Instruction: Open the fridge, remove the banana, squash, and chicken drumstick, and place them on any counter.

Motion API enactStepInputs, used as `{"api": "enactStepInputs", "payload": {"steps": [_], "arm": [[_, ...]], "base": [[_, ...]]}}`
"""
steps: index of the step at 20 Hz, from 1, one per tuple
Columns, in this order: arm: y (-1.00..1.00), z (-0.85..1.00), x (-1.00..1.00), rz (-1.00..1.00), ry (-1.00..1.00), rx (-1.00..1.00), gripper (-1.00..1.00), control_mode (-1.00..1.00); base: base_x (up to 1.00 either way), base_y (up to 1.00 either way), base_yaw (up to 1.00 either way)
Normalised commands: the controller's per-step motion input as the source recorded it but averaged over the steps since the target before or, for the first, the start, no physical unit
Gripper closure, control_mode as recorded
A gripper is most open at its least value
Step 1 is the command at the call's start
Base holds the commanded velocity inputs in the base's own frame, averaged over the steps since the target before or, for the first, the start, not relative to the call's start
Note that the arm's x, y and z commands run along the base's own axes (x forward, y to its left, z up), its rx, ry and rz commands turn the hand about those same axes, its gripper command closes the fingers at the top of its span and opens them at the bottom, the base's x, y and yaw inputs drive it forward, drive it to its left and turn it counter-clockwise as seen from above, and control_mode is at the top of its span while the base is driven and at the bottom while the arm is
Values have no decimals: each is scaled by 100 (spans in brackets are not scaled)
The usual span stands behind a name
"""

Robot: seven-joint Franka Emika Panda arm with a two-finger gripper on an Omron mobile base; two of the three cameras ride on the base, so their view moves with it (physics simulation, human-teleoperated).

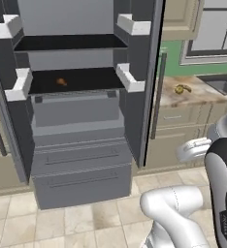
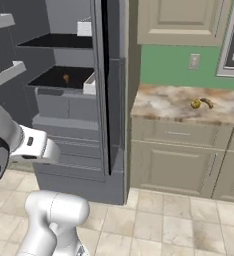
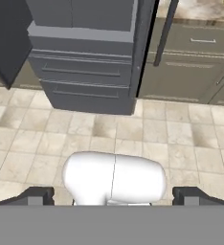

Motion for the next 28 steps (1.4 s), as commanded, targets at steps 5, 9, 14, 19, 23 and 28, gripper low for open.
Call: {"api": "enactStepInputs", "payload": {"steps": [5, 9, 14, 19, 23, 28], "arm": [[0, 0, 0, 0, 0, 0, -100, 100], [0, 0, 0, 0, 0, 0, -100, 100], [0, 0, 0, 0, 0, 0, -100, 100], [0, 0, 0, 0, 0, 0, -100, 100], [0, 0, 0, 0, 0, 0, -100, 100], [0, 0, 0, 0, 0, 0, -100, 100]], "base": [[11, 76, 0], [11, 47, 0], [19, 24, 0], [4, 3, 0], [63, 27, 0], [85, 29, 0]]}}
